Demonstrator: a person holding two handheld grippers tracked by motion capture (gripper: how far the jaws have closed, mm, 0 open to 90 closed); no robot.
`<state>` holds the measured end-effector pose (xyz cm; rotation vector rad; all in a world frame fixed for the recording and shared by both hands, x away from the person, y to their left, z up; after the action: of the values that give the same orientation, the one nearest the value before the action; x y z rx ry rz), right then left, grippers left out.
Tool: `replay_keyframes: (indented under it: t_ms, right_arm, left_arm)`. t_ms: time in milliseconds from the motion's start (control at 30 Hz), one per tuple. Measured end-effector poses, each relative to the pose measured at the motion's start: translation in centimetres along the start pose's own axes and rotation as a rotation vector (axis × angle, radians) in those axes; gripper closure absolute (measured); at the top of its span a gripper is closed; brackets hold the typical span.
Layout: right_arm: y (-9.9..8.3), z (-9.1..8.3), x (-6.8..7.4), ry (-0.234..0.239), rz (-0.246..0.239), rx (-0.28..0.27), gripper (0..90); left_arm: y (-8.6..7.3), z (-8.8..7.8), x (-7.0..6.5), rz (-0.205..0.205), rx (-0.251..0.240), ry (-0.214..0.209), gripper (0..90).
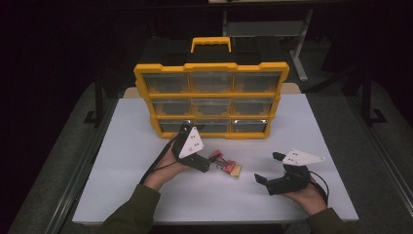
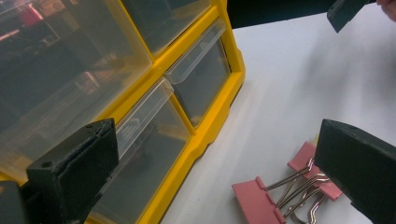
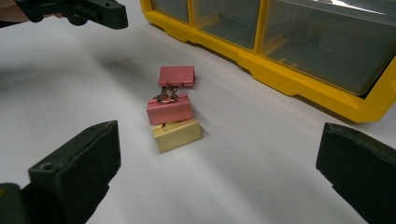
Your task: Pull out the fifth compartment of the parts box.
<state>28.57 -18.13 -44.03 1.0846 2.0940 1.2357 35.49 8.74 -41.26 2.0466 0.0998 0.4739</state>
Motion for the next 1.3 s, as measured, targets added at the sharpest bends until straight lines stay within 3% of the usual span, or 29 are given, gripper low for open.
replay_keyframes:
  t_ms: [1300]
  right_arm:
    - [-0.03, 0.04, 0.02, 0.002, -0.003, 0.002, 0.0]
  left_arm:
    - [0.22, 0.34, -0.85, 0.177, 0.042, 0.063, 0.0]
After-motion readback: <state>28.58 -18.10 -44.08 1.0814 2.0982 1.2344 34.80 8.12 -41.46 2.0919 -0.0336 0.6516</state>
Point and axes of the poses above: each handheld gripper's, and its own axes: z roughly forward along the jaws, y roughly out of its top, x roughly to its left, the point moved 4 cm from there along z, roughly forward along the jaws, and after that the axes turned 12 degrees about -y, right-handed, at the moved point
